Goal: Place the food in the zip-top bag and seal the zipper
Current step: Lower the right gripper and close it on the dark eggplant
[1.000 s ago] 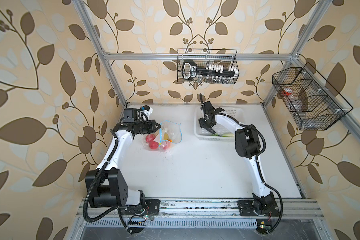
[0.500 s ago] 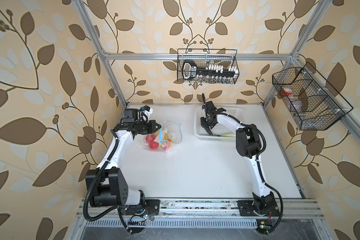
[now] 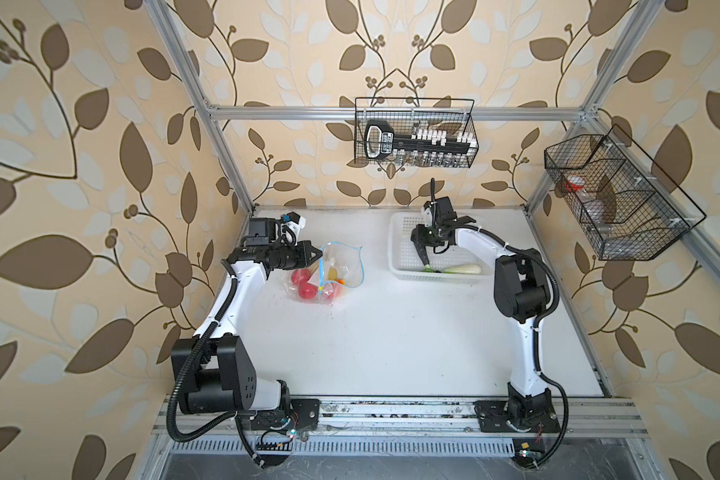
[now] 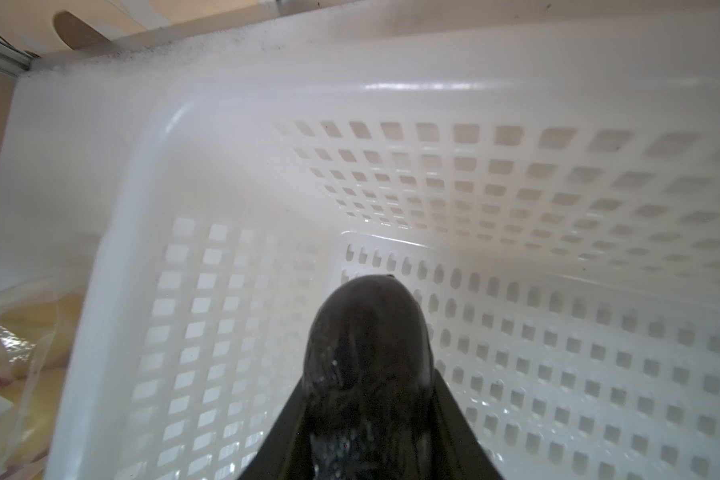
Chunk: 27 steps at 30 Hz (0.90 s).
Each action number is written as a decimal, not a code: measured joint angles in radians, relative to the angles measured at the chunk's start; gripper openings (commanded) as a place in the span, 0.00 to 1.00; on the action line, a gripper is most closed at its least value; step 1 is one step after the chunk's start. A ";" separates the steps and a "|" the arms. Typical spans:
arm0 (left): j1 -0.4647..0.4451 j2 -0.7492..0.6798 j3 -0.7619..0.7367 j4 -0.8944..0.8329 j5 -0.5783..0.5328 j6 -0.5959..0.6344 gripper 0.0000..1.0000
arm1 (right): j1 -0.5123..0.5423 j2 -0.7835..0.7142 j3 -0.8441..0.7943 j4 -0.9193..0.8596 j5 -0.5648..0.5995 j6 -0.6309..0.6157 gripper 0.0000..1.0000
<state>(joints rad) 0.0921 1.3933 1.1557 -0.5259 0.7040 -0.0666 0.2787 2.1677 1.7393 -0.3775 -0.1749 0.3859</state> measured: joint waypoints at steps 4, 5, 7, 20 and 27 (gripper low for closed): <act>0.000 0.000 0.000 0.002 0.000 -0.008 0.00 | -0.009 -0.044 -0.045 0.066 -0.019 0.034 0.32; 0.000 0.000 0.000 0.003 0.000 -0.011 0.00 | -0.009 -0.052 -0.055 0.080 -0.024 0.041 0.32; 0.000 0.000 0.000 0.006 -0.001 -0.012 0.00 | -0.009 -0.067 -0.074 0.109 -0.032 0.053 0.32; 0.000 0.000 -0.029 0.034 -0.006 -0.015 0.00 | 0.023 -0.274 -0.354 0.345 -0.023 0.116 0.31; 0.000 0.000 -0.033 0.044 -0.006 -0.018 0.00 | 0.085 -0.407 -0.519 0.473 0.095 0.124 0.31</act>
<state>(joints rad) 0.0921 1.3933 1.1229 -0.4816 0.6979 -0.0845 0.3634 1.7603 1.2205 0.0952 -0.0799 0.5095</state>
